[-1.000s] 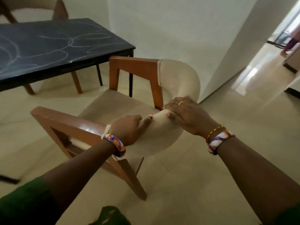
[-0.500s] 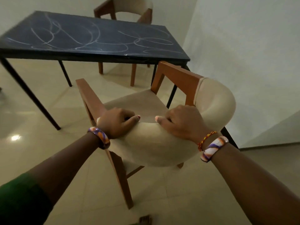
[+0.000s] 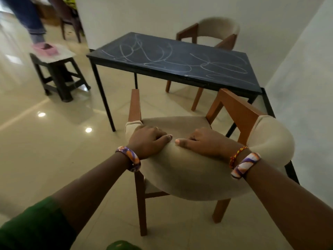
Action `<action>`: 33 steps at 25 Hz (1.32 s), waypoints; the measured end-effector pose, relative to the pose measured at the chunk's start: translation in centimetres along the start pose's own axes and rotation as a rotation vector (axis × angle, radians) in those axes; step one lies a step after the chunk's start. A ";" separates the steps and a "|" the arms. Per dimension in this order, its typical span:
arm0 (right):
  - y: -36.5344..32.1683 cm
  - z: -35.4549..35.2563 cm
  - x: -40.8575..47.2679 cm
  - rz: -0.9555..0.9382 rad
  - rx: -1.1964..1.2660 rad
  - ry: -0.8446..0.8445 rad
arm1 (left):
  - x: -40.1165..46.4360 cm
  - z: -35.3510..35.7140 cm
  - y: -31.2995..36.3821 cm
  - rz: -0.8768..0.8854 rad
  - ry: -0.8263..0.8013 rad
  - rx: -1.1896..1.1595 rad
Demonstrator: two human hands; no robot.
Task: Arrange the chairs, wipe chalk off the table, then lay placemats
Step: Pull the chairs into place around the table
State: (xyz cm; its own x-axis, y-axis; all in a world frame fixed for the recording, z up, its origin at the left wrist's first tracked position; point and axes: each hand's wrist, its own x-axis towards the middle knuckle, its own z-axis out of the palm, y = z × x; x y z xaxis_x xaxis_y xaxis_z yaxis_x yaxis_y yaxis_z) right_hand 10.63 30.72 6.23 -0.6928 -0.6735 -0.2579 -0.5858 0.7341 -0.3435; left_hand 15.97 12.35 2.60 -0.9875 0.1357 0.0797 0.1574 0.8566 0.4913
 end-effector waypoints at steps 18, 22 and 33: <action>18.5 -1.1 -9.9 -0.559 -0.360 0.510 | 0.8 5.4 11.9 -1.164 0.805 -0.724; 18.5 -0.2 -9.1 -0.572 -0.350 0.650 | 1.5 5.4 11.4 -1.190 0.849 -0.661; 6.6 3.2 -2.3 -0.522 -0.338 0.783 | 0.3 -1.6 -2.4 -1.032 0.779 -0.649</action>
State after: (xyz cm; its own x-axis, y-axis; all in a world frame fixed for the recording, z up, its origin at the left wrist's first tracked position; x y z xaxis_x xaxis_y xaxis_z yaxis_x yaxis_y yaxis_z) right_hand 9.73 36.85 1.67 -0.3247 -0.7611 0.5615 -0.9004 0.4304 0.0628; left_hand 15.28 9.50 2.87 -0.4407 -0.8733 -0.2075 -0.4295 0.0022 0.9031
